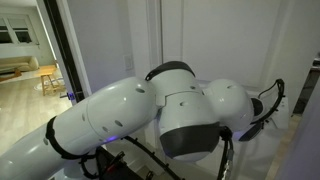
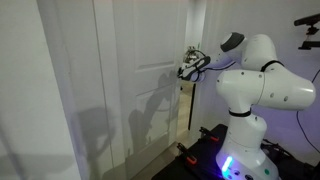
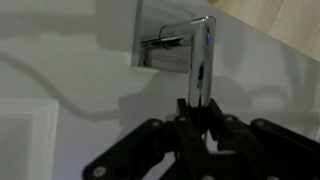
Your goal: Close the door.
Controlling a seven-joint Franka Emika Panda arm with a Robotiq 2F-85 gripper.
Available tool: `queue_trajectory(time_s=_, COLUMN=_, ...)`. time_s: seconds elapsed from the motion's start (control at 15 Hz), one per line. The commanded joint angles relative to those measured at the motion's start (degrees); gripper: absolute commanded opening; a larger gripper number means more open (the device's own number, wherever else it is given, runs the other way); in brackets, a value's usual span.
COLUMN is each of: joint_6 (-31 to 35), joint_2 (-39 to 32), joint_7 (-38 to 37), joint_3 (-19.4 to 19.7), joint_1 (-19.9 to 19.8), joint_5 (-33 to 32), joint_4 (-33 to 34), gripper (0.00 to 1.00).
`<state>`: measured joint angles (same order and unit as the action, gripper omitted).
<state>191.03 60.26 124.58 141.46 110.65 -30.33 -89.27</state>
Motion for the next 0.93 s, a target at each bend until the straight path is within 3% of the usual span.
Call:
queue_trajectory(time_s=0.0, joint_6=0.69, joint_2=-3.21, joint_7=-1.06, joint_3=1.99, joint_1=1.18, joint_5=1.21, joint_4=-0.38, gripper=0.06)
queue_trajectory(time_s=0.27, joint_6=-0.9, joint_2=-7.05, joint_7=-3.4, joint_3=3.57, joint_1=1.01, joint_5=3.49, joint_4=-3.46, gripper=0.06)
queue_trajectory(time_s=0.4, joint_6=-2.23, joint_2=-8.91, joint_7=-4.76, joint_3=2.22, joint_1=-0.82, joint_5=4.52, joint_4=-6.02, gripper=0.06)
queue_trajectory(time_s=0.67, joint_6=-6.9, joint_2=-13.67, joint_7=-7.95, joint_3=-3.25, joint_1=-8.23, joint_5=5.38, joint_4=-13.08, gripper=0.06)
queue_trajectory(time_s=0.87, joint_6=-11.86, joint_2=-17.21, joint_7=-10.18, joint_3=-9.96, joint_1=-17.21, joint_5=4.78, joint_4=-18.4, gripper=0.06)
